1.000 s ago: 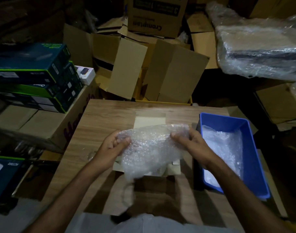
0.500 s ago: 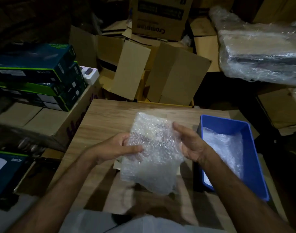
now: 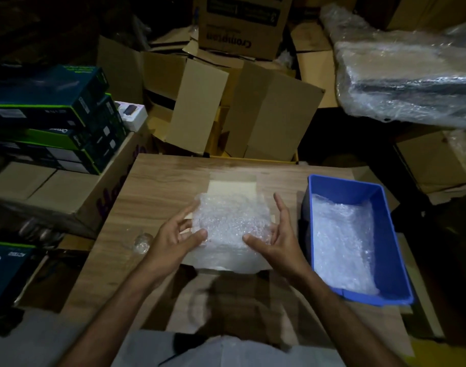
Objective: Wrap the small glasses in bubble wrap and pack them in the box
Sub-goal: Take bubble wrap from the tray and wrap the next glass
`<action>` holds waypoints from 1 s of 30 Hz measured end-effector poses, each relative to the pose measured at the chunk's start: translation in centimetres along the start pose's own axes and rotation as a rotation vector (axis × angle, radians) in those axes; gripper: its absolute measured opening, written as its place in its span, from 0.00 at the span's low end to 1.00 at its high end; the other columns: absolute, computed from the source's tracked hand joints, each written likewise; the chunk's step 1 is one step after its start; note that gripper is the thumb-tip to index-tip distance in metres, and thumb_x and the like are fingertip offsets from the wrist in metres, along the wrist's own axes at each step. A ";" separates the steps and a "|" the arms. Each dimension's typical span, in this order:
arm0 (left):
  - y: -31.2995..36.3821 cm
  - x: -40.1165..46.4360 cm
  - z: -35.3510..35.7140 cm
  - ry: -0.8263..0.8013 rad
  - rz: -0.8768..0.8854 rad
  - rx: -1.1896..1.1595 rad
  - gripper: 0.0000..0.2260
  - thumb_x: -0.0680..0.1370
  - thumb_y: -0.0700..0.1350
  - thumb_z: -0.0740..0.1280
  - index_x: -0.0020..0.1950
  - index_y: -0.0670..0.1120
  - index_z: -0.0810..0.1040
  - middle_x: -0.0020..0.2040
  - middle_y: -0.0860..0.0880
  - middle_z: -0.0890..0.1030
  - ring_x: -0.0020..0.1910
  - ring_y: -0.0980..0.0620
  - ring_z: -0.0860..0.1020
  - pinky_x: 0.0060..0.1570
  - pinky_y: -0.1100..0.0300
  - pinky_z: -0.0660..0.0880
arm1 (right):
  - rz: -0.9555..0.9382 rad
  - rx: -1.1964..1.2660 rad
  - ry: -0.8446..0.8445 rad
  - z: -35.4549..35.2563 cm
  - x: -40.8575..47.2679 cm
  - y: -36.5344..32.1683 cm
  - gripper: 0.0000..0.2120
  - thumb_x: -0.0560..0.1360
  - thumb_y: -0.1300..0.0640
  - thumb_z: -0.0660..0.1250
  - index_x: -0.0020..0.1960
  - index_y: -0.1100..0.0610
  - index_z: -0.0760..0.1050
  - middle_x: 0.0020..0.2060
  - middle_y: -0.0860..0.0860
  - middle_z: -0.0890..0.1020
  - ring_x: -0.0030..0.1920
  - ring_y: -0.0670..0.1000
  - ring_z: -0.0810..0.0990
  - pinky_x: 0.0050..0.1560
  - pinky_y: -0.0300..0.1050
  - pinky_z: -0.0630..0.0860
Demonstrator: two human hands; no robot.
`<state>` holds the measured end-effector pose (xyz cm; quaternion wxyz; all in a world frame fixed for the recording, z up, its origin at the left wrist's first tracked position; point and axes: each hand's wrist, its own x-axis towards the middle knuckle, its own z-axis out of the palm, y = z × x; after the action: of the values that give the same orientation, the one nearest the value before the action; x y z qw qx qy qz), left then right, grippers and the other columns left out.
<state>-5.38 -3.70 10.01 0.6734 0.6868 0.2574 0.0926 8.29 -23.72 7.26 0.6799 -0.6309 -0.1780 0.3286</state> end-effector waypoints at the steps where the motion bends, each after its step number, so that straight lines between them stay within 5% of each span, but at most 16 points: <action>1: 0.2 -0.2 0.0 -0.053 -0.012 0.004 0.29 0.74 0.34 0.74 0.72 0.52 0.73 0.67 0.54 0.77 0.58 0.63 0.81 0.49 0.65 0.80 | -0.012 -0.044 -0.043 -0.2 -0.1 -0.2 0.49 0.71 0.66 0.78 0.79 0.37 0.56 0.65 0.32 0.73 0.64 0.42 0.80 0.57 0.44 0.81; 3: 0.0 -0.3 -0.6 -0.122 -0.043 0.042 0.32 0.68 0.32 0.79 0.69 0.48 0.77 0.67 0.53 0.78 0.59 0.57 0.82 0.52 0.60 0.82 | -0.013 -0.200 -0.106 -0.5 0.0 -0.7 0.44 0.69 0.68 0.79 0.77 0.44 0.65 0.65 0.34 0.73 0.63 0.38 0.79 0.59 0.41 0.80; 6: 0.1 0.2 -1.0 -0.102 -0.028 0.350 0.33 0.63 0.39 0.84 0.65 0.57 0.79 0.60 0.52 0.79 0.55 0.54 0.82 0.55 0.49 0.82 | 0.004 -0.496 -0.101 -0.3 0.2 -1.2 0.36 0.67 0.62 0.81 0.71 0.46 0.74 0.62 0.38 0.76 0.59 0.37 0.79 0.60 0.35 0.78; 9: -0.1 0.6 -0.8 -0.026 0.140 0.711 0.16 0.70 0.47 0.80 0.55 0.58 0.84 0.54 0.55 0.76 0.51 0.62 0.76 0.52 0.58 0.79 | -0.070 -0.779 -0.114 -0.4 0.6 -1.6 0.21 0.72 0.55 0.78 0.63 0.47 0.81 0.55 0.42 0.77 0.55 0.43 0.78 0.57 0.40 0.80; 12: -0.1 0.4 -1.6 -0.056 0.203 0.736 0.04 0.77 0.52 0.73 0.50 0.55 0.85 0.59 0.58 0.74 0.60 0.66 0.72 0.54 0.63 0.74 | -0.146 -0.788 -0.147 -1.3 1.2 -1.6 0.04 0.75 0.49 0.74 0.47 0.48 0.83 0.48 0.45 0.76 0.53 0.44 0.74 0.50 0.42 0.75; 15: 0.6 -0.1 -1.3 -0.086 0.032 0.278 0.07 0.81 0.47 0.68 0.56 0.49 0.83 0.58 0.53 0.84 0.57 0.59 0.81 0.52 0.61 0.80 | 0.075 -0.388 -0.088 -1.8 1.4 -1.9 0.16 0.73 0.44 0.76 0.55 0.52 0.81 0.60 0.47 0.77 0.58 0.48 0.80 0.52 0.42 0.80; 18: 0.2 -0.6 0.4 -0.041 -0.074 0.017 0.09 0.83 0.41 0.64 0.59 0.42 0.81 0.52 0.47 0.87 0.50 0.51 0.85 0.46 0.62 0.81 | 0.177 -0.082 -0.020 -0.6 1.4 -1.8 0.17 0.75 0.48 0.74 0.61 0.55 0.81 0.54 0.53 0.87 0.54 0.55 0.86 0.58 0.56 0.82; 22: -1.4 -1.0 1.0 0.026 -0.156 -0.132 0.12 0.81 0.42 0.67 0.64 0.42 0.78 0.55 0.42 0.85 0.53 0.46 0.85 0.47 0.55 0.83 | 0.261 0.007 -0.091 -0.5 1.1 -1.3 0.30 0.66 0.45 0.81 0.64 0.53 0.79 0.57 0.53 0.86 0.58 0.55 0.85 0.62 0.59 0.80; 25: -1.8 -1.2 0.0 0.019 -0.182 -0.143 0.13 0.78 0.35 0.69 0.62 0.38 0.76 0.55 0.39 0.85 0.49 0.46 0.84 0.46 0.56 0.83 | 0.250 -0.004 -0.156 -1.1 1.3 -1.2 0.23 0.71 0.56 0.78 0.64 0.56 0.79 0.58 0.54 0.85 0.59 0.57 0.84 0.64 0.62 0.78; 30: -0.6 -1.0 -1.0 -0.066 -0.168 -0.111 0.14 0.77 0.36 0.71 0.63 0.42 0.77 0.56 0.42 0.85 0.53 0.46 0.85 0.48 0.56 0.83 | 0.232 0.026 -0.188 -0.9 1.9 -1.3 0.21 0.73 0.59 0.76 0.65 0.59 0.78 0.58 0.56 0.85 0.59 0.59 0.84 0.60 0.57 0.81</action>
<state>-6.82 -3.32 9.74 0.7240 0.6270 0.2863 0.0272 10.58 -23.11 8.09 0.6258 -0.6049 -0.1627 0.4647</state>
